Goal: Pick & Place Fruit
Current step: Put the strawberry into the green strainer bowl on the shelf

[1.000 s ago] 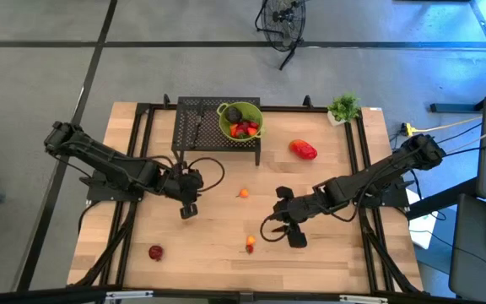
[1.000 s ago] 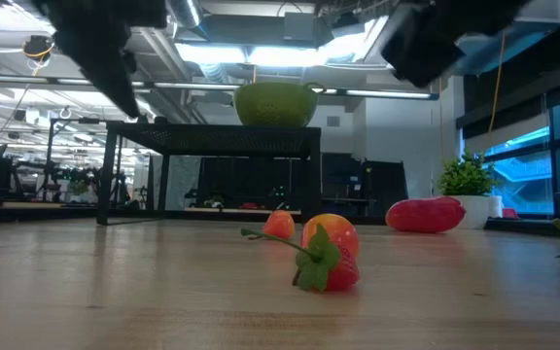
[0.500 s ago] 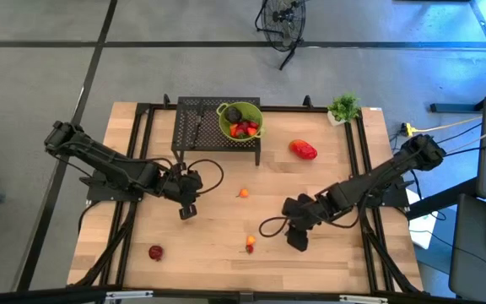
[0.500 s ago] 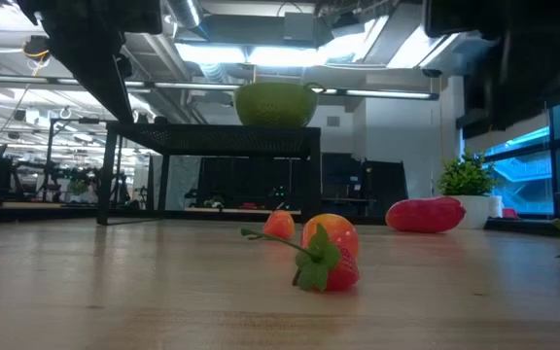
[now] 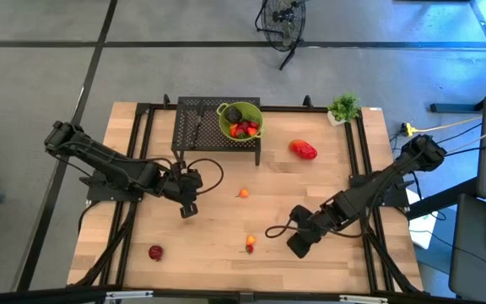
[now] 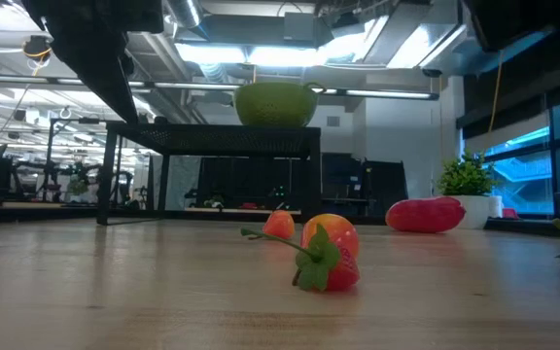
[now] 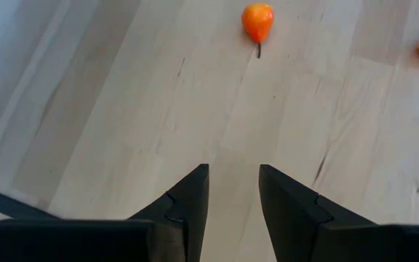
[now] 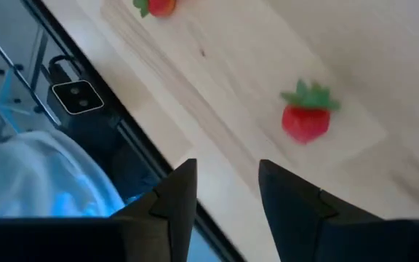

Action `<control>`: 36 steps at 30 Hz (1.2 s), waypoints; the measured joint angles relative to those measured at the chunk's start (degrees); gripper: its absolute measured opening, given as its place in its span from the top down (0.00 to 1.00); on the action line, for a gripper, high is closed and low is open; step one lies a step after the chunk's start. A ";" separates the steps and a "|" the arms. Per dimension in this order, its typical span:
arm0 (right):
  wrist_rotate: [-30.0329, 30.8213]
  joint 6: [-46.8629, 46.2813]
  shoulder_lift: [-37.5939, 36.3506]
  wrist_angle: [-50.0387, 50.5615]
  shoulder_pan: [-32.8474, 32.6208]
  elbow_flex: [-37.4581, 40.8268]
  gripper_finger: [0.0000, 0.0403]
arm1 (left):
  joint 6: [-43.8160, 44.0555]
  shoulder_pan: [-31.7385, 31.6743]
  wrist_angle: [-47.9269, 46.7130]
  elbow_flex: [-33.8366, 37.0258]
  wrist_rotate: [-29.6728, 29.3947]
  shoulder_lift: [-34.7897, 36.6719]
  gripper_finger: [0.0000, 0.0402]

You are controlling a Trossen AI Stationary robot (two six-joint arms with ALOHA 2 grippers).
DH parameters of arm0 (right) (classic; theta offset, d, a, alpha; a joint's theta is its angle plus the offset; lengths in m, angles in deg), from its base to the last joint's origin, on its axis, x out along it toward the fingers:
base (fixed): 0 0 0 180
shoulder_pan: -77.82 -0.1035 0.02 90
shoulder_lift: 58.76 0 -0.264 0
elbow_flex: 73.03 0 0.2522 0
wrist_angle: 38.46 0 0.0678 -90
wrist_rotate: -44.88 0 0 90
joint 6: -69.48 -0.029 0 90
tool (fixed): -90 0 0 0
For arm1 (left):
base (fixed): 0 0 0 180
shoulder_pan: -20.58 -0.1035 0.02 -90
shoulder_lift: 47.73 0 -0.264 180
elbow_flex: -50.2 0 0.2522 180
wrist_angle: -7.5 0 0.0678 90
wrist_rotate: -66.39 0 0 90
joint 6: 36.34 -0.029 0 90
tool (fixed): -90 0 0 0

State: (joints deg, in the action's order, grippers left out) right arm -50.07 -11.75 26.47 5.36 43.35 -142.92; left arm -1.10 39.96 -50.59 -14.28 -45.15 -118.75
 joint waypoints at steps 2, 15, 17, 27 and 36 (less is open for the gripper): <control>0.02 -3.14 0.00 0.02 -0.87 0.00 0.63 | -0.02 0.00 0.00 0.00 0.00 0.00 0.71; 10.60 -4.54 0.00 5.07 -3.39 0.01 0.64 | -1.07 0.00 0.00 0.00 -1.42 0.00 0.72; 11.57 -3.85 0.00 5.11 -3.96 0.01 0.62 | -1.07 0.00 0.00 0.00 -1.44 0.00 0.72; 16.33 -3.79 0.32 5.25 -5.73 0.01 0.40 | -1.32 0.00 0.00 0.00 -1.51 0.00 0.72; 12.56 -4.26 6.60 5.04 -5.81 0.03 0.27 | -1.51 -0.02 0.00 0.00 -2.01 0.00 0.72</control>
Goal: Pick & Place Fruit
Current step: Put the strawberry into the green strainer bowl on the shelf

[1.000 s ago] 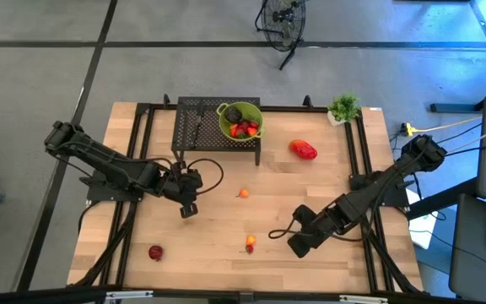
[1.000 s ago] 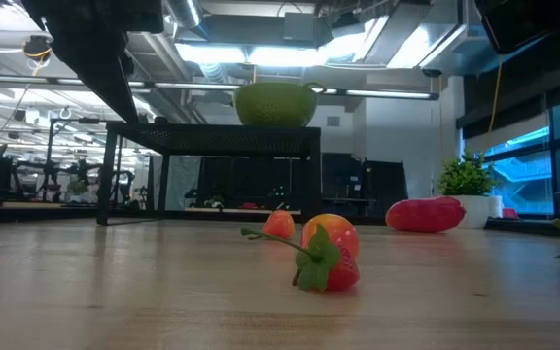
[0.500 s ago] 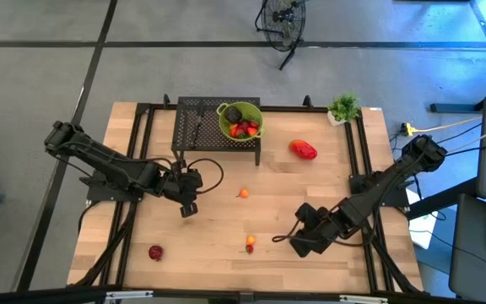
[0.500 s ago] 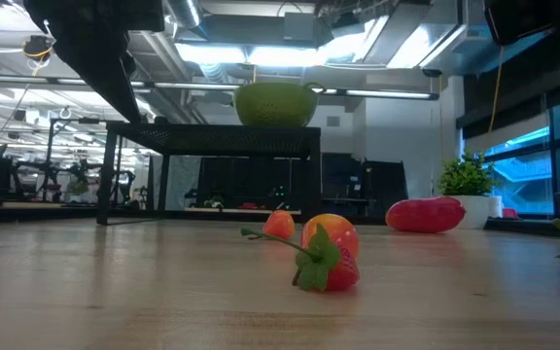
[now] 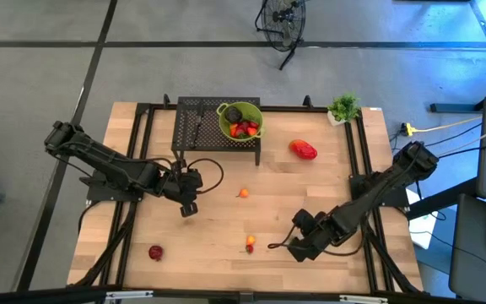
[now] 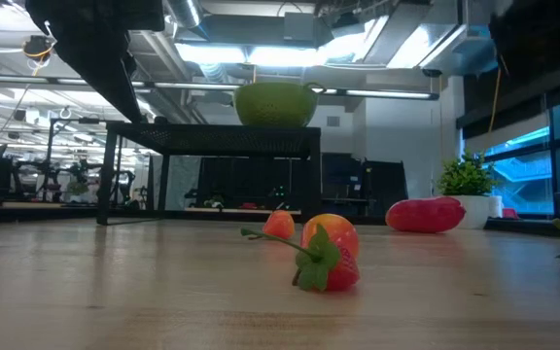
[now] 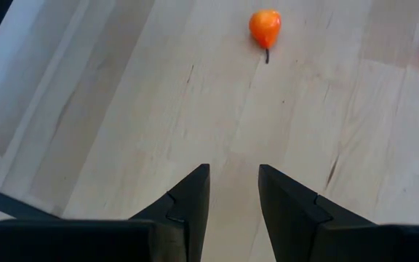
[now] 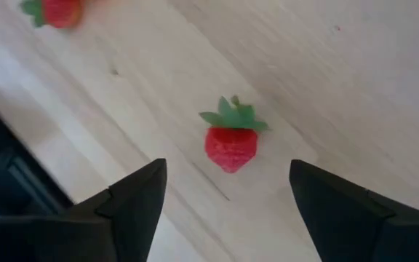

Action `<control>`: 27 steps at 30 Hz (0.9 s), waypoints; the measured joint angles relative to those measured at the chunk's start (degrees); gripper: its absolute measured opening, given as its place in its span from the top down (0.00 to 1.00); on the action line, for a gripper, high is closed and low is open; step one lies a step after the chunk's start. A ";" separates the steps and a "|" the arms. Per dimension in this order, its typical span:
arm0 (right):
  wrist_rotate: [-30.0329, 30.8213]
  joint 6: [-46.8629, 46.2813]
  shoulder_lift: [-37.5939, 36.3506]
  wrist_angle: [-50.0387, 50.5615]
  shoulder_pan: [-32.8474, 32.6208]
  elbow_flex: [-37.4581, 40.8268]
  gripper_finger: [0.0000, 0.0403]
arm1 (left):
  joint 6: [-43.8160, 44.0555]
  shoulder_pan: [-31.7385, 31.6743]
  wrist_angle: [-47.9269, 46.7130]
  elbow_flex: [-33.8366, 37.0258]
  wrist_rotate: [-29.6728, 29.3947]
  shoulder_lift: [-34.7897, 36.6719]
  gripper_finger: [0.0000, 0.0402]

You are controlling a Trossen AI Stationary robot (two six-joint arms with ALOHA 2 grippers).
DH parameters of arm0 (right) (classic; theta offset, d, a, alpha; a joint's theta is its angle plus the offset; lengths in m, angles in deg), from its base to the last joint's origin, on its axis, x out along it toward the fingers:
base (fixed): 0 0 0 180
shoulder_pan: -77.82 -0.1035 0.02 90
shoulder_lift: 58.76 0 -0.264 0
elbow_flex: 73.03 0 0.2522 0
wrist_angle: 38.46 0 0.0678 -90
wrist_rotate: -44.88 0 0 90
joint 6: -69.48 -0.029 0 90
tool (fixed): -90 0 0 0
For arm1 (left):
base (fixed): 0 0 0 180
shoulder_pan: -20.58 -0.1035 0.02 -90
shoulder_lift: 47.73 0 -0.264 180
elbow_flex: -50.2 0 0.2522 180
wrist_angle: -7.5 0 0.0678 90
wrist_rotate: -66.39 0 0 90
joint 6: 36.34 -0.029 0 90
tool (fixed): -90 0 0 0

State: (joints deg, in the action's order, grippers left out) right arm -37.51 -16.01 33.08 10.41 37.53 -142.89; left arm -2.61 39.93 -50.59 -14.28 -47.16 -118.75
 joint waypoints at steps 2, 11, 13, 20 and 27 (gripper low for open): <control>-0.49 -1.41 1.12 -0.01 0.04 0.00 0.27 | 0.00 0.00 0.00 0.00 0.00 0.00 0.72; -1.01 -2.52 4.66 -3.51 0.04 0.00 0.31 | 0.00 0.00 0.03 0.00 -0.01 0.00 0.72; -1.01 -2.42 5.56 -3.28 0.04 0.00 0.33 | 0.00 0.00 0.03 0.00 -0.01 0.00 0.72; -0.75 -3.94 8.05 -3.50 0.04 0.00 0.38 | 0.00 0.00 0.86 0.00 0.00 0.01 0.72; -0.30 -5.13 9.90 -3.30 0.04 -0.13 0.46 | 0.00 0.00 0.90 0.00 0.00 0.02 0.72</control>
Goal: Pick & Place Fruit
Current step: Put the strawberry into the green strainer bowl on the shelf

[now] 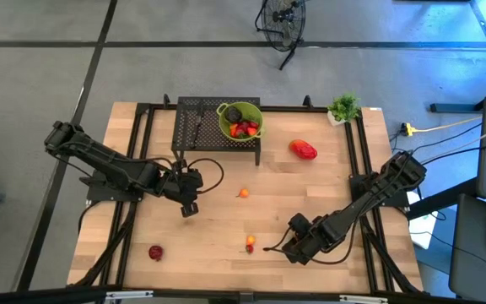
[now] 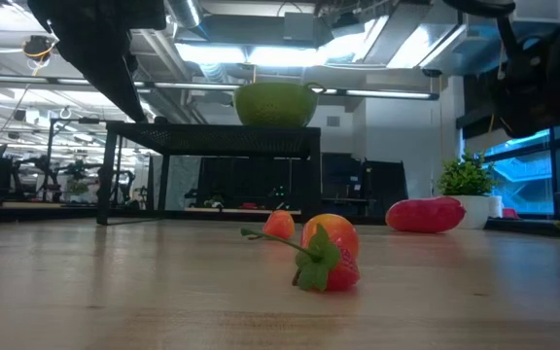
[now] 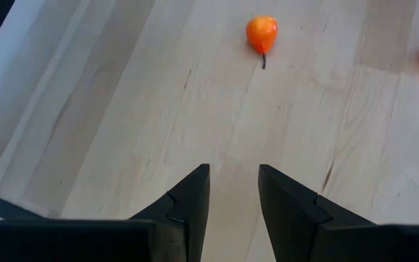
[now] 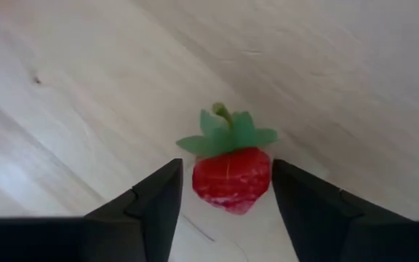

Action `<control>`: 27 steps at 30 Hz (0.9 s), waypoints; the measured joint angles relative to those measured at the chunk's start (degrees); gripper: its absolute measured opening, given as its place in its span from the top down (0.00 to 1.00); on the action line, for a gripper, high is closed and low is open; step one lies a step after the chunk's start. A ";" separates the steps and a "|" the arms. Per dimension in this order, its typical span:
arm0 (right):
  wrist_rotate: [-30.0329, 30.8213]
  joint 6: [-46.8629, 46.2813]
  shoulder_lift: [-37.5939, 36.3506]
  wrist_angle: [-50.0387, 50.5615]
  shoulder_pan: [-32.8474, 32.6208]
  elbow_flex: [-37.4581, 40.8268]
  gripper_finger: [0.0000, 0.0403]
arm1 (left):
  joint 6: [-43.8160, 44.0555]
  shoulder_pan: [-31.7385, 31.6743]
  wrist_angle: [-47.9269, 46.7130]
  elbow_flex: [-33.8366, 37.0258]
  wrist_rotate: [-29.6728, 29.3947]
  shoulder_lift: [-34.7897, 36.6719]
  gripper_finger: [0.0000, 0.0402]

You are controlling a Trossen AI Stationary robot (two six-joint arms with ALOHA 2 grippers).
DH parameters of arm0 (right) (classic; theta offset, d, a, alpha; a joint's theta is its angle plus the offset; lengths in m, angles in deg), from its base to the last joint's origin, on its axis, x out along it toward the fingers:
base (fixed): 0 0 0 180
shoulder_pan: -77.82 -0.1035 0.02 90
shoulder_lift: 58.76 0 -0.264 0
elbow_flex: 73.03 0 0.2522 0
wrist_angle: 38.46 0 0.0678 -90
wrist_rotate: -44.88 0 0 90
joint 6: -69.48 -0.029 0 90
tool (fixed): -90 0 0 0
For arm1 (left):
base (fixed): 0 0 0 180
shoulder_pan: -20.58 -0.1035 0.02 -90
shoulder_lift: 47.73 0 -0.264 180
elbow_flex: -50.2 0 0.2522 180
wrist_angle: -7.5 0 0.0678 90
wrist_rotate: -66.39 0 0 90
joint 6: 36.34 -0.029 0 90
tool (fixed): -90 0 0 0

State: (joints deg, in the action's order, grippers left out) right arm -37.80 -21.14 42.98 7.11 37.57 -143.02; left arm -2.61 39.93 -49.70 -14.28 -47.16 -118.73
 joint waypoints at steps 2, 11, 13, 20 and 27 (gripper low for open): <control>0.43 -0.54 0.04 0.37 0.00 -0.02 0.49 | 0.00 0.00 0.00 0.00 0.00 0.00 0.72; 0.75 -1.64 0.06 1.33 0.02 0.00 0.64 | 0.00 0.00 0.00 0.00 0.00 0.00 0.72; 0.78 -1.74 0.06 1.40 0.02 0.00 0.66 | 0.00 0.00 0.00 0.00 0.00 0.00 0.72; 0.78 -1.74 0.10 1.37 0.04 0.02 0.60 | 0.00 0.00 -0.02 0.00 0.02 0.00 0.72; 0.74 -1.33 0.10 1.43 0.04 0.02 0.66 | 0.00 0.00 -0.02 0.00 0.02 0.00 0.72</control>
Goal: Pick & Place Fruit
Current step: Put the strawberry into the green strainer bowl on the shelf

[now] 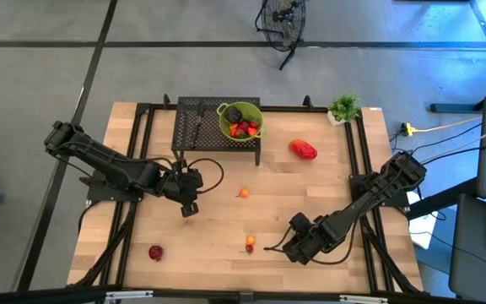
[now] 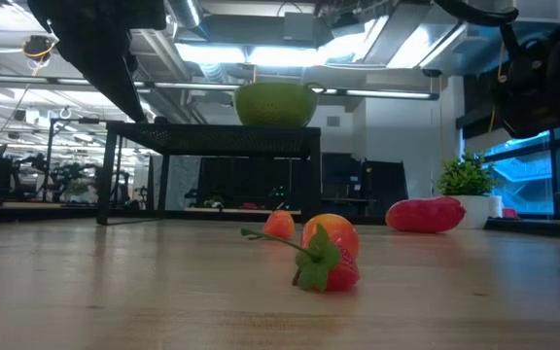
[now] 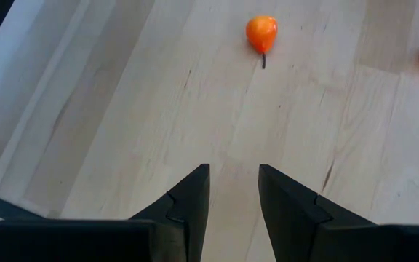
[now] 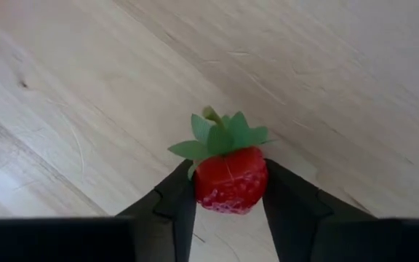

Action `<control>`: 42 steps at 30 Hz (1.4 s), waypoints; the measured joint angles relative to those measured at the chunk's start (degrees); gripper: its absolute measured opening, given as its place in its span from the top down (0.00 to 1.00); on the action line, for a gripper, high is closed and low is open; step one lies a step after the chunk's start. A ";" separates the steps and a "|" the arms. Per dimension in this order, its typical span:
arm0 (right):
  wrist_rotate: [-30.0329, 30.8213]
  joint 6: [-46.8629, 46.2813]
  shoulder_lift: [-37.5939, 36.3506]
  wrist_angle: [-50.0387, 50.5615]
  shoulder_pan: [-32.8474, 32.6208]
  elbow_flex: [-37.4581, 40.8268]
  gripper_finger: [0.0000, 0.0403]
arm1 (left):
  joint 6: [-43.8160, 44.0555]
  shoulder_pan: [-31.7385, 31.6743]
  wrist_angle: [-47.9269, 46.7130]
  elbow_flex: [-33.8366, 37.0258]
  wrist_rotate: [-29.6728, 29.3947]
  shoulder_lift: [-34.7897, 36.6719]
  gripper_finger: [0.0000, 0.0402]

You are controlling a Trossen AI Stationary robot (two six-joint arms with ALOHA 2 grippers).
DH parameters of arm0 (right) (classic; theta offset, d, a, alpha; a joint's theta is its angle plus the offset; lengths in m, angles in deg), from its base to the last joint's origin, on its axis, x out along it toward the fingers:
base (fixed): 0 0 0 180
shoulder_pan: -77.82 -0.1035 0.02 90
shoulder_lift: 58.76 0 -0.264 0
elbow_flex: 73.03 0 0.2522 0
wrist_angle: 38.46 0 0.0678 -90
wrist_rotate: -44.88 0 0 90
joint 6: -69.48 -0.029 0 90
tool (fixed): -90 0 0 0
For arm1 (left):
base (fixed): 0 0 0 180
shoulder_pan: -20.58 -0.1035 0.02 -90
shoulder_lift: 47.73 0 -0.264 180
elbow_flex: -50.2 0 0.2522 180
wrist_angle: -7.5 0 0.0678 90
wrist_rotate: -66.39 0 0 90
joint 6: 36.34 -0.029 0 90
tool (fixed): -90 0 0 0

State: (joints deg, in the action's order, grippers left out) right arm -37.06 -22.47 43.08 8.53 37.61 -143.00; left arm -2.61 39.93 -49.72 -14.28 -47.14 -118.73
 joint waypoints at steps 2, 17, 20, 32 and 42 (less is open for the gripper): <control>-0.02 0.44 0.00 0.03 0.00 0.00 0.68 | 0.00 0.00 0.00 0.00 0.00 0.00 0.72; -0.12 0.83 -0.44 -0.13 0.02 0.16 0.69 | 0.00 0.00 0.00 0.00 0.01 0.00 0.72; 0.06 0.86 -0.97 -0.02 0.02 0.28 0.69 | 0.00 0.00 0.00 0.00 0.00 0.00 0.72; 0.54 2.93 -1.46 -1.92 1.43 0.25 0.69 | 0.00 0.00 0.00 0.00 0.02 0.00 0.72; 1.95 11.83 -1.57 -8.70 5.44 0.17 0.69 | 0.00 0.00 0.00 0.00 0.02 0.00 0.72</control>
State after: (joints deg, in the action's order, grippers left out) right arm -35.11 -10.64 41.51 -0.17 43.06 -142.82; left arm -2.61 39.93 -49.72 -14.28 -47.12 -118.73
